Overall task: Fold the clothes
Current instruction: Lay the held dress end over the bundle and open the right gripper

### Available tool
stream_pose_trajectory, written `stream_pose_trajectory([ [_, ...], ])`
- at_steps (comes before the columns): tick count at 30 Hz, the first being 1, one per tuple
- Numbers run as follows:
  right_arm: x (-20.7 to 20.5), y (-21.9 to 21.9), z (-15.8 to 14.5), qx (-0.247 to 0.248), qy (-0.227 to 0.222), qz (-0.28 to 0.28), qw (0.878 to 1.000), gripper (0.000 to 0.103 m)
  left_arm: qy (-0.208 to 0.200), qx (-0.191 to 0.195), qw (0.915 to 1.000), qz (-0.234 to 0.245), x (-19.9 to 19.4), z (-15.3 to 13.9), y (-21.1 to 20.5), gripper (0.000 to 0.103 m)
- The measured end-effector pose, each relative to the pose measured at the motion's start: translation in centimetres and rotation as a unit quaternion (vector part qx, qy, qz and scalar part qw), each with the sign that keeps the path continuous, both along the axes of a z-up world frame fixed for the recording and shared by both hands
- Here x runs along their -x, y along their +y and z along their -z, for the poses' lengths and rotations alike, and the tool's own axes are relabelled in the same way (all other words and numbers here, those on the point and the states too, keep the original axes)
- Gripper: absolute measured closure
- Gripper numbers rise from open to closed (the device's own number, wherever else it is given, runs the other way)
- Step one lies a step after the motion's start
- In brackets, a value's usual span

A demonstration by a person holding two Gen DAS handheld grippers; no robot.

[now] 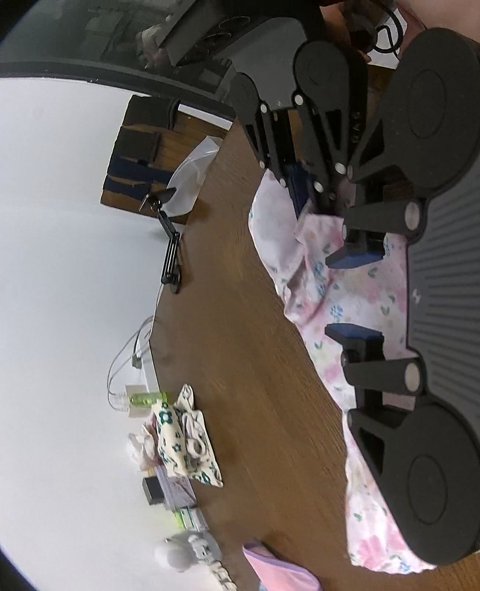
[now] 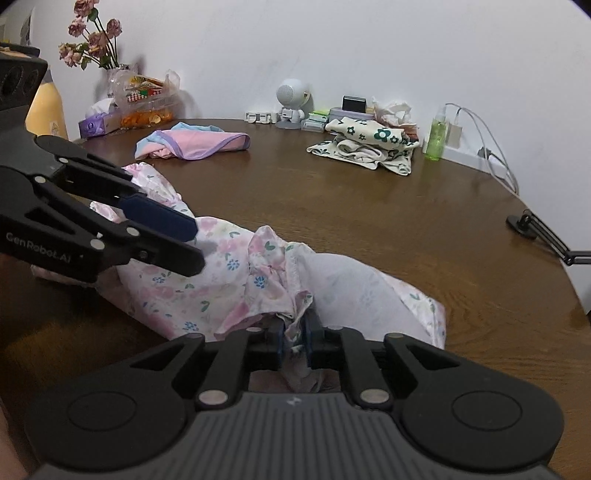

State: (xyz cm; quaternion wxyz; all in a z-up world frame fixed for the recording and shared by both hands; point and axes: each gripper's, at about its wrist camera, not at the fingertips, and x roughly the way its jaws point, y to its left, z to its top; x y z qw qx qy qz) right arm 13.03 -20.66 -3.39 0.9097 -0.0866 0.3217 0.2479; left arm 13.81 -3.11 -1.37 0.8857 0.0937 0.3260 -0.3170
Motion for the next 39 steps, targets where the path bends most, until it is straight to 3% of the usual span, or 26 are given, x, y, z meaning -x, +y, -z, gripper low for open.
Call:
stream_pose_trajectory([
  [2, 0.2, -0.4, -0.2, -0.020, 0.007, -0.007, 1.000, 0.067, -0.001, -0.002, 1.0000, 0.003, 0.0, -0.1, -0.4, 0.072],
  [4, 0.5, -1.1, -0.7, -0.045, 0.012, -0.012, 0.999, 0.063, -0.002, -0.001, 1.0000, 0.002, -0.2, -0.2, -0.6, 0.072],
  [6, 0.9, -2.6, -1.6, -0.085, 0.014, -0.006, 0.996, 0.050, -0.005, 0.000, 1.0000, -0.001, -0.4, -0.4, -0.6, 0.072],
  [10, 1.6, -6.6, -3.6, -0.171, 0.008, 0.024, 0.985, 0.048, -0.011, 0.003, 0.9999, -0.001, -0.6, -0.9, -0.8, 0.072],
  [14, 1.3, -9.2, -3.9, -0.165, -0.015, 0.085, 0.983, 0.050, -0.015, 0.004, 0.9998, 0.013, -0.8, -1.3, -2.1, 0.074],
  [18, -0.2, -9.9, -2.3, -0.165, 0.003, 0.114, 0.980, 0.076, -0.013, 0.000, 0.9992, 0.037, -0.9, -1.3, -4.1, 0.075],
  [27, -1.4, -9.5, -0.1, -0.172, 0.021, 0.112, 0.978, 0.077, 0.000, -0.026, 0.9941, 0.105, 0.4, -0.2, -8.3, 0.075],
  [28, -1.4, -9.6, 0.0, -0.174, 0.023, 0.111, 0.978, 0.077, 0.000, -0.035, 0.9936, 0.107, 0.4, 0.0, -8.7, 0.076],
  [31, -1.5, -9.7, 0.3, -0.181, 0.031, 0.104, 0.977, 0.077, 0.001, -0.068, 0.9921, 0.105, 0.3, 1.1, -9.4, 0.092],
  [34, -1.5, -9.5, 0.5, -0.179, 0.032, 0.092, 0.979, 0.077, 0.008, -0.084, 0.9915, 0.099, 0.3, 1.9, -9.2, 0.093],
  [39, -1.6, -9.1, 1.0, -0.164, 0.038, 0.085, 0.982, 0.077, 0.023, -0.075, 0.9935, 0.082, 0.0, 2.1, -7.8, 0.093],
])
